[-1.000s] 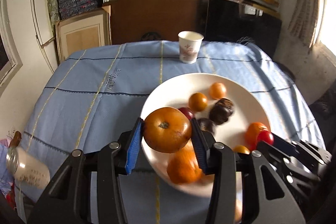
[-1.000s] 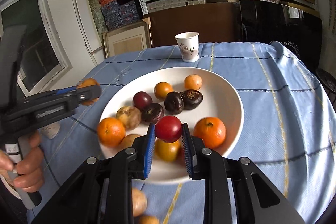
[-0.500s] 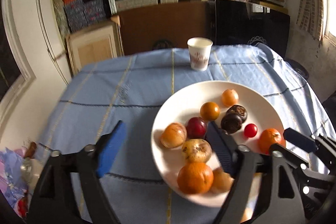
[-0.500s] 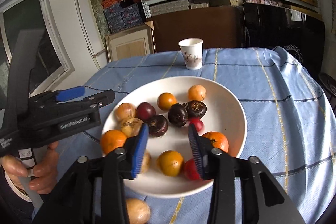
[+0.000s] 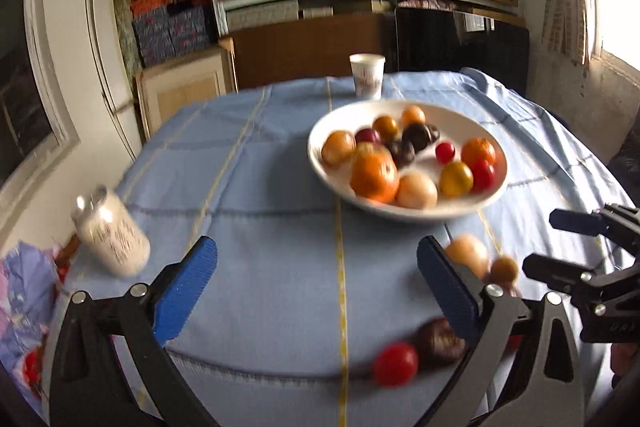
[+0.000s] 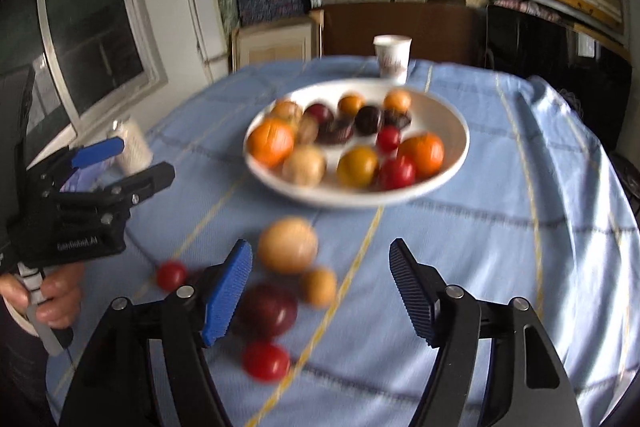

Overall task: Organize fruits
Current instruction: 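Move both tools back toward the remaining fruit pile, then grasp another red tomato with the right tool while the left grasps a small red tomato, then carry both red tomatoes to the white plate and open both tools, then move both tools back toward the remaining fruit pile, then grasp the dark red plum with the right tool, then grasp the dark carved brown ball with the left tool while the right lifts the plum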

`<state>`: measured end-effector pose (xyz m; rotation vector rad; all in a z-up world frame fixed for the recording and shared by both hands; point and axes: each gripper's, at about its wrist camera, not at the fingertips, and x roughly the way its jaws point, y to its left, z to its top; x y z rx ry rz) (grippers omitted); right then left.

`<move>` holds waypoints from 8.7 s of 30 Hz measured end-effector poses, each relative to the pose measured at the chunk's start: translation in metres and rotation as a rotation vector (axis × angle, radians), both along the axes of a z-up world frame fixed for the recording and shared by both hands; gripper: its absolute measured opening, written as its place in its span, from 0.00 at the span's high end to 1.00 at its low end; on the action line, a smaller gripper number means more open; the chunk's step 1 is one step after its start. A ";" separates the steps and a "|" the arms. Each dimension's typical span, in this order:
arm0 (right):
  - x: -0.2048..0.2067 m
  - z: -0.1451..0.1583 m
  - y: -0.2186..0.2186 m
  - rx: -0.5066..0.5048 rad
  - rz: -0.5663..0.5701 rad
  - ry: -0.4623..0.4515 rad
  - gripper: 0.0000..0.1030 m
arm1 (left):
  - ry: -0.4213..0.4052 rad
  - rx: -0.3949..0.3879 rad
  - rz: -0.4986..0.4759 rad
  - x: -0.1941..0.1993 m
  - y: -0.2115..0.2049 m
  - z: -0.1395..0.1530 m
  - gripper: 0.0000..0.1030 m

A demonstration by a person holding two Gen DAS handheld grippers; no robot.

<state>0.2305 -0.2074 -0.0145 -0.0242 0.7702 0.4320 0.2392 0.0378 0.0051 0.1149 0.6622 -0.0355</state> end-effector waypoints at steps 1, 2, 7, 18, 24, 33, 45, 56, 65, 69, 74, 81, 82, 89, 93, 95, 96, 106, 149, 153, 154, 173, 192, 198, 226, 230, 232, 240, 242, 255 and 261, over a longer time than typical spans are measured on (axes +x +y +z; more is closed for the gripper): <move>-0.003 -0.002 0.003 -0.005 0.004 0.008 0.30 | 0.009 -0.024 -0.006 -0.002 0.004 0.000 0.05; -0.007 -0.003 0.003 -0.010 0.010 0.016 0.30 | 0.017 -0.062 -0.011 -0.007 0.010 0.001 0.05; -0.032 -0.012 0.013 -0.033 0.088 0.047 0.30 | 0.029 -0.114 0.002 -0.019 0.022 -0.003 0.05; -0.037 -0.031 0.027 -0.115 0.123 0.112 0.49 | 0.093 -0.154 0.054 -0.014 0.035 -0.008 0.05; -0.037 -0.036 0.029 -0.130 0.131 0.126 0.56 | 0.117 -0.165 0.062 -0.012 0.038 -0.012 0.05; -0.037 -0.038 0.028 -0.126 0.141 0.144 0.70 | 0.104 -0.113 0.073 -0.013 0.035 -0.014 0.05; -0.026 -0.025 -0.010 0.034 0.043 0.174 0.70 | 0.183 -0.127 -0.285 -0.033 0.006 -0.027 0.34; -0.030 -0.024 -0.009 0.035 0.044 0.175 0.70 | 0.240 -0.071 -0.337 -0.031 -0.004 -0.045 0.55; -0.030 -0.022 -0.012 0.041 0.042 0.169 0.70 | 0.262 -0.030 -0.326 -0.023 -0.010 -0.057 0.58; -0.030 -0.021 -0.013 0.043 0.037 0.166 0.70 | 0.277 -0.022 -0.327 -0.020 -0.012 -0.061 0.67; -0.030 -0.021 -0.014 0.043 0.032 0.167 0.70 | 0.296 -0.012 -0.324 -0.016 -0.015 -0.067 0.72; -0.026 -0.022 -0.018 0.058 0.013 0.166 0.70 | 0.288 -0.015 -0.309 -0.016 -0.013 -0.066 0.73; -0.026 -0.022 -0.018 0.059 0.012 0.162 0.70 | 0.282 -0.015 -0.305 -0.016 -0.013 -0.065 0.73; -0.029 -0.015 -0.018 0.059 0.015 0.087 0.70 | 0.214 -0.060 -0.288 -0.027 -0.006 -0.047 0.73; -0.015 -0.005 -0.025 0.129 -0.009 0.086 0.70 | 0.176 -0.082 -0.284 -0.018 -0.009 -0.028 0.73; -0.002 0.006 -0.025 0.141 -0.030 0.054 0.70 | 0.164 -0.108 -0.295 -0.003 -0.016 -0.011 0.73; 0.004 0.010 -0.024 0.138 -0.042 0.036 0.70 | 0.156 -0.107 -0.293 0.004 -0.019 -0.005 0.73; 0.094 0.027 -0.019 0.120 -0.154 -0.028 0.70 | 0.129 -0.064 -0.134 0.117 -0.051 0.031 0.73; 0.019 -0.022 0.015 -0.011 0.010 0.075 0.44 | 0.083 0.003 0.130 0.001 0.007 -0.018 0.05; 0.006 -0.016 0.018 -0.013 0.034 0.048 0.44 | 0.088 -0.016 0.119 0.000 0.009 -0.015 0.05; 0.003 -0.015 0.020 -0.010 0.048 0.050 0.44 | 0.092 -0.021 0.119 0.001 0.010 -0.015 0.05; -0.013 -0.032 0.035 -0.041 0.091 0.121 0.54 | 0.135 -0.063 0.139 0.007 0.017 -0.021 0.05; -0.010 -0.035 0.038 -0.046 0.085 0.115 0.62 | 0.138 -0.039 0.140 0.009 0.014 -0.025 0.05; -0.011 -0.033 0.037 -0.042 0.076 0.111 0.62 | 0.141 -0.030 0.144 0.010 0.014 -0.028 0.05; -0.004 -0.007 -0.009 0.081 -0.083 0.032 0.62 | 0.156 0.012 -0.027 -0.001 -0.019 -0.036 0.05; -0.002 -0.007 -0.013 0.086 -0.099 0.032 0.62 | 0.203 -0.005 -0.106 -0.005 -0.033 -0.044 0.05; -0.002 -0.007 -0.013 0.084 -0.098 0.034 0.62 | 0.211 -0.003 -0.135 -0.007 -0.038 -0.047 0.05; -0.002 -0.008 -0.013 0.078 -0.097 0.042 0.62 | 0.232 -0.009 -0.241 -0.014 -0.055 -0.050 0.28; -0.002 -0.009 -0.013 0.077 -0.097 0.043 0.62 | 0.252 -0.002 -0.255 -0.013 -0.058 -0.054 0.29; -0.001 -0.013 -0.012 0.069 -0.101 0.055 0.62 | 0.285 0.034 -0.278 -0.012 -0.068 -0.061 0.54; 0.000 -0.013 -0.013 0.069 -0.102 0.056 0.62 | 0.282 0.037 -0.273 -0.013 -0.066 -0.061 0.59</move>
